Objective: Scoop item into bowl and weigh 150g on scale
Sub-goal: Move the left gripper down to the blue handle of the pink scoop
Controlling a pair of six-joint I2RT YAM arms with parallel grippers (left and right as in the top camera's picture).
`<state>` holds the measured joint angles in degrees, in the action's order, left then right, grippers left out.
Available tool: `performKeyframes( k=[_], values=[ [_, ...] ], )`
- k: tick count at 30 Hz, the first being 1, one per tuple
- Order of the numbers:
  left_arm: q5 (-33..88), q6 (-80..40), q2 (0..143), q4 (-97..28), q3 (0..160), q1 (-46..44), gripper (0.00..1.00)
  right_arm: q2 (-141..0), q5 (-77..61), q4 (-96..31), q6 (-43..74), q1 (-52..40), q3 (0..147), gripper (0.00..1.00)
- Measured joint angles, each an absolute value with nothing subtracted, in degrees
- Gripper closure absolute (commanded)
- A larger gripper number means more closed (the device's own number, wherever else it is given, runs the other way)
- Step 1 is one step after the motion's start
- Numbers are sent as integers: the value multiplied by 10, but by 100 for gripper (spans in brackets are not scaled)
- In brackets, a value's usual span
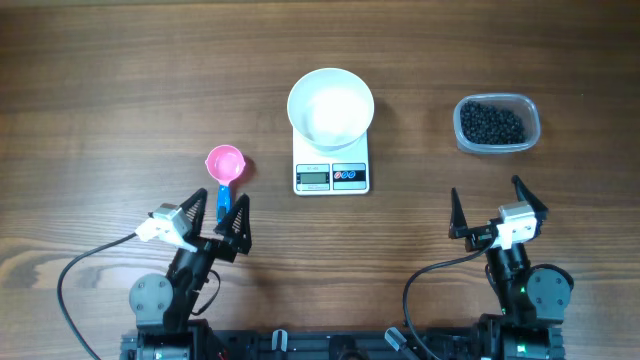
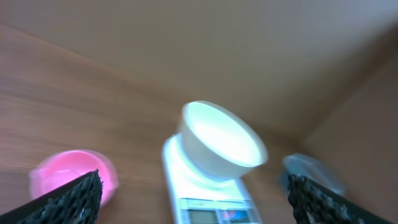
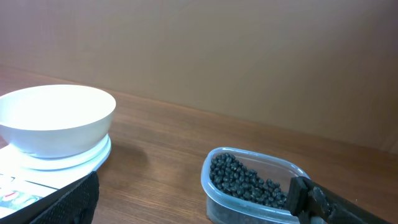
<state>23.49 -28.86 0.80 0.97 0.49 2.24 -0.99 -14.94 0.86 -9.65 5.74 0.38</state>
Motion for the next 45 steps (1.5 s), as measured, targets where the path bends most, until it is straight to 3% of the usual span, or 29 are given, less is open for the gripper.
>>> performKeyframes(
  k=[6, 9, 13, 19, 24, 35, 45],
  values=[
    [336, -354, 8, 192, 5, 22, 0, -10, -149, 8, -97, 57, 4, 0],
    [365, -361, 8, 190, 26, 22, 0, -10, -149, 8, -97, 57, 4, 0],
    [372, -330, 20, 98, 108, 22, 0, -10, -149, 8, -97, 57, 4, 0],
    [302, -233, 147, -266, 377, 22, 0, -10, -149, 9, -97, 57, 4, 0],
    [280, -197, 303, -456, 516, 22, 0, -10, -149, 8, -97, 57, 4, 0],
    [299, -197, 551, -512, 525, 22, 0, -10, -149, 8, -97, 57, 4, 0],
    [80, -277, 762, -545, 525, 23, 0, -10, -149, 8, -97, 57, 4, 1]
  ],
)
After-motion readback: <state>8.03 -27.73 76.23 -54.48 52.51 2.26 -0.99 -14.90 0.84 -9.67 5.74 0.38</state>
